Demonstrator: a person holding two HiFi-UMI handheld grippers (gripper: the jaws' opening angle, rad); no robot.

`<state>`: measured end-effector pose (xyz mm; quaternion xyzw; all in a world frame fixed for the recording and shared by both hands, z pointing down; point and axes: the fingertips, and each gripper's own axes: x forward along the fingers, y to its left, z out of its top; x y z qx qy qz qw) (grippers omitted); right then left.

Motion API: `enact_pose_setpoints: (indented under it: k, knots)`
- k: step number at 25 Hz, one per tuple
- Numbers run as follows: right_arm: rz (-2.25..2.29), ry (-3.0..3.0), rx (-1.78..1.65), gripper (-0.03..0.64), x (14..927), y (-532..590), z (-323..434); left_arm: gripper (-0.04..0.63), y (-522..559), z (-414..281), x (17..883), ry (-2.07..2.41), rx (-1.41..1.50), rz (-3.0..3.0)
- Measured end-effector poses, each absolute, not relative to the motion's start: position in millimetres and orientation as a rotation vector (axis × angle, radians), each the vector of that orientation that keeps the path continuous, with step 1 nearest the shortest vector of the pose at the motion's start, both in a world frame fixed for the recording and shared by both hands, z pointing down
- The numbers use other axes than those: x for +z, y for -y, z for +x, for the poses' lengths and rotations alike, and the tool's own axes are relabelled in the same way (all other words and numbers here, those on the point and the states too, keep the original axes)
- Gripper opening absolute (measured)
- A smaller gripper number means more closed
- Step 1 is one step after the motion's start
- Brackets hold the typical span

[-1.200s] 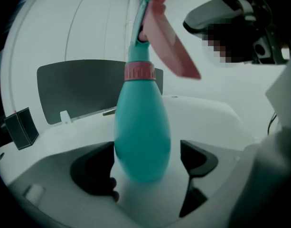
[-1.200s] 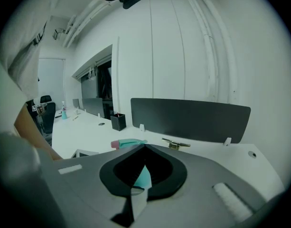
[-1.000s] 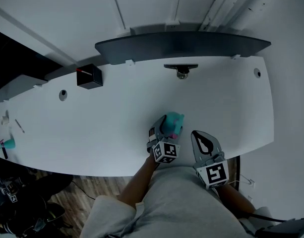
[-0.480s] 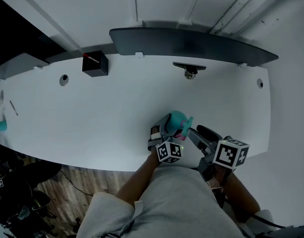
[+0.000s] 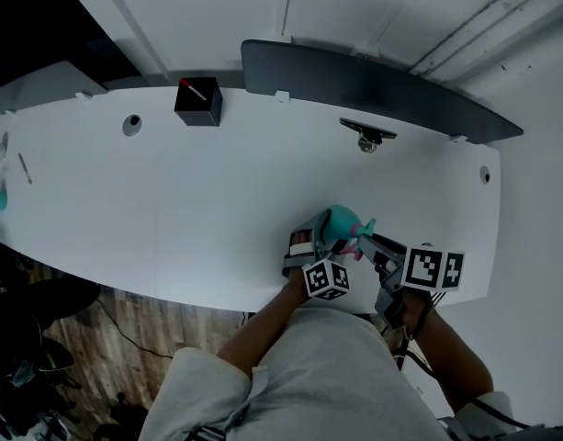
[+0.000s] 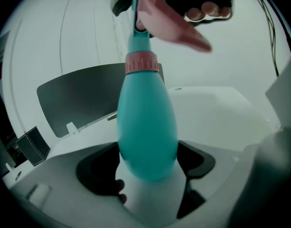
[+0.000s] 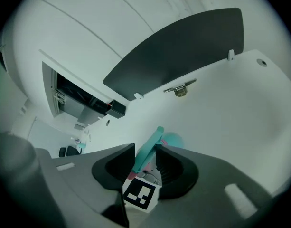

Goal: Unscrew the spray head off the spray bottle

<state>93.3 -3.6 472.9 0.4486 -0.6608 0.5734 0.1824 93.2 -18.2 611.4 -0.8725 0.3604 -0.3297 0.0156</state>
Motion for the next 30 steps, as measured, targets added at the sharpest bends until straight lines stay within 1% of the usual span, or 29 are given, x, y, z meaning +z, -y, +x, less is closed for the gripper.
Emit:
enact_pose_setpoints:
  k: [4, 6, 7, 9, 11, 14, 16, 25, 30]
  knots:
    - [1.144, 1.882, 1.496, 0.139, 473, 9, 94, 0.373, 19, 94, 612, -1.137, -1.015, -2.75]
    - [1.061, 1.895, 1.344, 0.087, 472, 13, 92, 0.373, 20, 93, 613, -1.148, -1.009, -2.791]
    - [1.012, 1.898, 1.263, 0.076, 472, 13, 91, 0.373, 20, 93, 614, -1.151, -1.008, -2.807]
    - [0.882, 1.903, 1.092, 0.074, 470, 13, 86, 0.373, 19, 92, 614, -1.147, -1.008, -2.83]
    - [0.691, 1.894, 0.785, 0.071, 468, 12, 82, 0.373, 18, 92, 614, -1.138, -1.008, -2.843]
    - [0.345, 1.768, 0.108, 0.058, 468, 10, 78, 0.373, 17, 92, 614, -1.126, -1.005, -2.848]
    - [0.189, 1.681, -0.141, 0.06, 469, 4, 75, 0.372, 17, 92, 614, -1.126, -1.001, -2.853]
    - [0.094, 1.657, -0.226, 0.06, 469, 2, 75, 0.371, 17, 91, 614, -1.132, -1.003, -2.842]
    - [-0.08, 1.571, -0.471, 0.06, 470, -4, 74, 0.371, 16, 91, 614, -1.13, -1.004, -2.837]
